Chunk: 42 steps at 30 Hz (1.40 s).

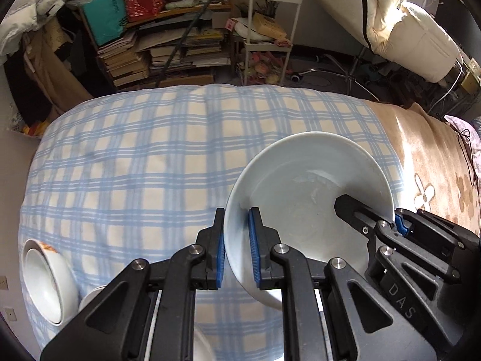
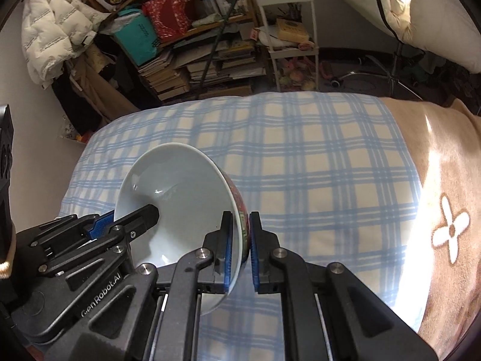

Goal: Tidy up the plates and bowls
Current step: 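Carry the left tool's bowl over a nested bowl stack while the right tool carries its bowl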

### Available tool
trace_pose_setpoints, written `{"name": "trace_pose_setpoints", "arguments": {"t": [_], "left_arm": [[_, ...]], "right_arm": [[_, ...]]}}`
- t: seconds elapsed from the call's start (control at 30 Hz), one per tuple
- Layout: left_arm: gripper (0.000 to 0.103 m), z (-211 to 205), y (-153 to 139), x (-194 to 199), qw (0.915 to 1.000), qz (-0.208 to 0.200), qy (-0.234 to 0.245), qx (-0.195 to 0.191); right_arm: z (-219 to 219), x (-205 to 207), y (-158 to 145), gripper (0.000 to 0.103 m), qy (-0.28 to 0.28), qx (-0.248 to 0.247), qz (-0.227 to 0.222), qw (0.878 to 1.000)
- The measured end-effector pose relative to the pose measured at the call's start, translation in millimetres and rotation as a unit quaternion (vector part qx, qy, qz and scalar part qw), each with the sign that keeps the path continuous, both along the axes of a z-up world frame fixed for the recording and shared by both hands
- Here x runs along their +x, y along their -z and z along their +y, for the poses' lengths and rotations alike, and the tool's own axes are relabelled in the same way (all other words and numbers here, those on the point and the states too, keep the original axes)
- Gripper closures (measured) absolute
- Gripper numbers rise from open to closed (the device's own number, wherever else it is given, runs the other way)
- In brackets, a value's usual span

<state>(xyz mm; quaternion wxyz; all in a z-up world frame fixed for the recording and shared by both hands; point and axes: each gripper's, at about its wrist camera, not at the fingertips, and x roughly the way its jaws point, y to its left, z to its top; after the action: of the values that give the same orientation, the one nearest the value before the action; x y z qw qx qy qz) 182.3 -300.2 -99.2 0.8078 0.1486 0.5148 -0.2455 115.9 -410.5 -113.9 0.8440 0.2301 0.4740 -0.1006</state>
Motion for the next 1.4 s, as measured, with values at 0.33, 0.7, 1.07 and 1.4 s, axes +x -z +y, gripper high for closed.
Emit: {"name": "trace_pose_setpoints", "arguments": {"t": [0.33,0.7,1.07,1.4], "left_arm": [[0.088,103,-31,8,0.9985,-0.019,-0.052,-0.006],[0.088,211,-45,24,0.9928,-0.03,-0.116,-0.001],[0.088,284,-27,39,0.9851,-0.019,-0.171,0.005],[0.088,321,2,49,0.9824,0.009,-0.186,0.01]], "right_arm": [[95,25,-38,0.091,-0.055,-0.015,-0.019,0.998],[199,61,-51,0.091,-0.114,-0.008,-0.04,0.993],[272,88,-36,0.091,-0.158,0.013,-0.041,0.987],[307,106,-8,0.091,-0.181,0.024,-0.02,0.983]]}}
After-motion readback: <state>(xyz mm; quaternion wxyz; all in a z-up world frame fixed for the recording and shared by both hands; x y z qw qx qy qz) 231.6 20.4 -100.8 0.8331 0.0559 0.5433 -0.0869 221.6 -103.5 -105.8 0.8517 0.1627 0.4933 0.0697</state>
